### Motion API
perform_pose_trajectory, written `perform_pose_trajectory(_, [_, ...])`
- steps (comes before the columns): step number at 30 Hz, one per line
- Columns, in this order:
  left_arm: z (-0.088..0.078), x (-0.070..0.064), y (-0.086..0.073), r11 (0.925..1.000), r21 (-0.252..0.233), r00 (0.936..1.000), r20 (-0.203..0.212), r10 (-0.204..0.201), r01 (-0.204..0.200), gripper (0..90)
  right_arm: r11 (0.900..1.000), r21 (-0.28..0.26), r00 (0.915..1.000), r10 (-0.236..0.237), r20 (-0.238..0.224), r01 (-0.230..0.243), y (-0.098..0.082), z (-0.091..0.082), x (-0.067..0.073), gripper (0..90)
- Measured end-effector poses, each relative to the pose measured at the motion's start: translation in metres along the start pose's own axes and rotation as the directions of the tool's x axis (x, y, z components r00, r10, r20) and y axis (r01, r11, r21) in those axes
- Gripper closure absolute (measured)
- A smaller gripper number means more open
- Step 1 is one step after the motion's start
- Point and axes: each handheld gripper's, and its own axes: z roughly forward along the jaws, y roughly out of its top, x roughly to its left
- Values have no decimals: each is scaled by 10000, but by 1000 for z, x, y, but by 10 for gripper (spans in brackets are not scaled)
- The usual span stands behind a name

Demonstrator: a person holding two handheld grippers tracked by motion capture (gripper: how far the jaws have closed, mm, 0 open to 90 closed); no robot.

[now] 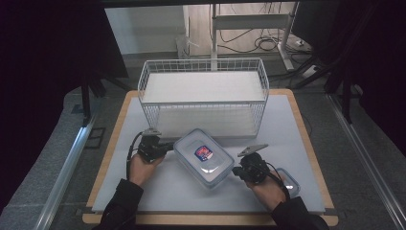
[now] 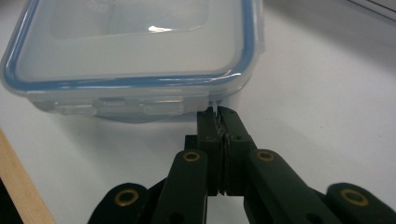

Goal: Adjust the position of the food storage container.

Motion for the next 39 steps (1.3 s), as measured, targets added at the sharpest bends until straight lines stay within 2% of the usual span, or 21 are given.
perform_pose_trajectory(7, [-7,-13,-7,9995,287,9999,1,130,-130,900,9997,102,9992,237,323,-241,0,-3,-7,887])
perform_pose_trajectory(10, [-11,-18,-11,9994,328,10000,74,64,-66,900,9994,117,9987,317,401,-321,1,-3,-9,890])
perform_pose_trajectory(12, [-16,-23,-17,9989,436,9997,191,140,-148,900,9992,153,9978,348,558,-357,3,-2,-12,891])
perform_pose_trajectory(20, [-30,-38,-36,9984,562,9986,528,-58,28,900,9989,118,9964,441,726,-451,12,1,-21,892])
perform_pose_trajectory(23, [-31,-47,-44,9958,910,9983,587,-16,-38,900,9990,122,9965,422,726,-432,17,5,-23,892])
perform_pose_trajectory(24, [-31,-51,-46,9955,936,9992,394,116,-153,900,9989,120,9967,444,678,-453,19,6,-22,893])
perform_pose_trajectory(26, [-35,-53,-49,9950,993,9993,375,86,-123,900,9994,256,9959,198,881,-221,22,10,-20,893])
perform_pose_trajectory(31, [-41,-56,-53,9965,835,9988,494,-21,-21,885,9995,284,9962,104,859,-129,26,15,-22,892])
perform_pose_trajectory(32, [-42,-59,-55,9963,849,9989,474,53,-93,879,9997,250,9974,-29,715,11,25,13,-23,885])
perform_pose_trajectory(35, [-43,-60,-56,9963,841,9993,330,158,-185,856,9994,154,9965,-330,764,319,20,-1,-20,883])
perform_pose_trajectory(38, [-44,-60,-57,9967,783,9995,269,176,-197,833,9986,-161,9975,-497,510,506,9,-22,-13,890])
perform_pose_trajectory(39, [-44,-60,-57,9967,783,9995,269,176,-197,833,9986,-161,9975,-497,510,506,9,-22,-13,890])
